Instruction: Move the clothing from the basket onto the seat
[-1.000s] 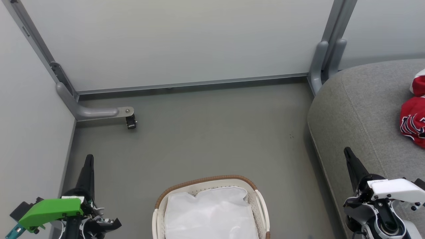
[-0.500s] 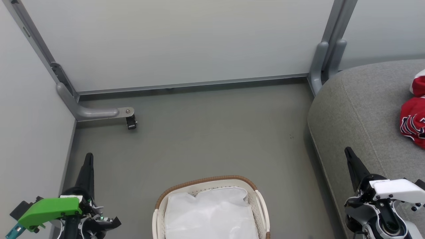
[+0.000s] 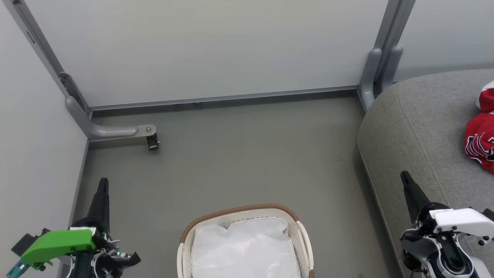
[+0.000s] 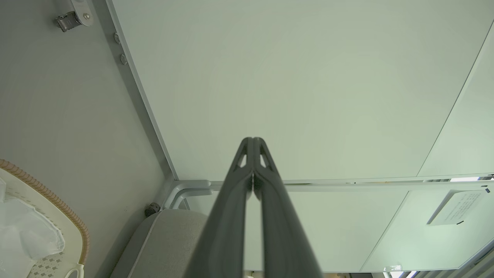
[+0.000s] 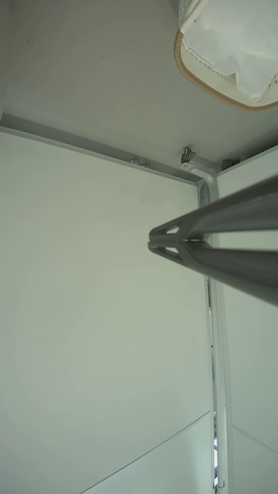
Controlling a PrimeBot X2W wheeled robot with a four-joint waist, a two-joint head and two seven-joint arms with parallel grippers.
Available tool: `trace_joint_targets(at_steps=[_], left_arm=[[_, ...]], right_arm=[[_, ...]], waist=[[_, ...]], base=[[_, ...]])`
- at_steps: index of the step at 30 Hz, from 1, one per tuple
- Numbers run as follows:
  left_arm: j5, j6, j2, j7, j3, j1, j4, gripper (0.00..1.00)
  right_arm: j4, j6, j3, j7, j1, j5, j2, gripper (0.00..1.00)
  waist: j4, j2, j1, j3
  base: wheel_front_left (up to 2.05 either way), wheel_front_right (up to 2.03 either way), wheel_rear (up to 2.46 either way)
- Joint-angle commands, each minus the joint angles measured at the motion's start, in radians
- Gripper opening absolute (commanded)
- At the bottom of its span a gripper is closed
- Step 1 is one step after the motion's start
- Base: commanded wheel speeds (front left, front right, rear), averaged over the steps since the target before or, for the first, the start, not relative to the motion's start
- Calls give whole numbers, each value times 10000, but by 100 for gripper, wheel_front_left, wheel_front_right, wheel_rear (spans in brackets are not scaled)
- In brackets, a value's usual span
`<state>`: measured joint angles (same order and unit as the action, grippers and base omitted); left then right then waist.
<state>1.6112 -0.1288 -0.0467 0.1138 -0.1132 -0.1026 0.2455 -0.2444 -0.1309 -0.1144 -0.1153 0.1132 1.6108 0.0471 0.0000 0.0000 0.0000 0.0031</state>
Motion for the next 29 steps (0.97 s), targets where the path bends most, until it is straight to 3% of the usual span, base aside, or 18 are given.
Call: trace_joint_targets(at_steps=[1, 29], left_arm=[[33, -39, -66, 44, -28, -112, -17, 0], [34, -39, -66, 43, -26, -112, -19, 0]], right_arm=[[30, 3, -23, -14, -114, 40, 59, 0], [30, 3, -22, -12, -114, 41, 59, 0]], waist=[[0, 0, 0, 0], [0, 0, 0, 0]], base=[[0, 0, 0], [0, 0, 0]])
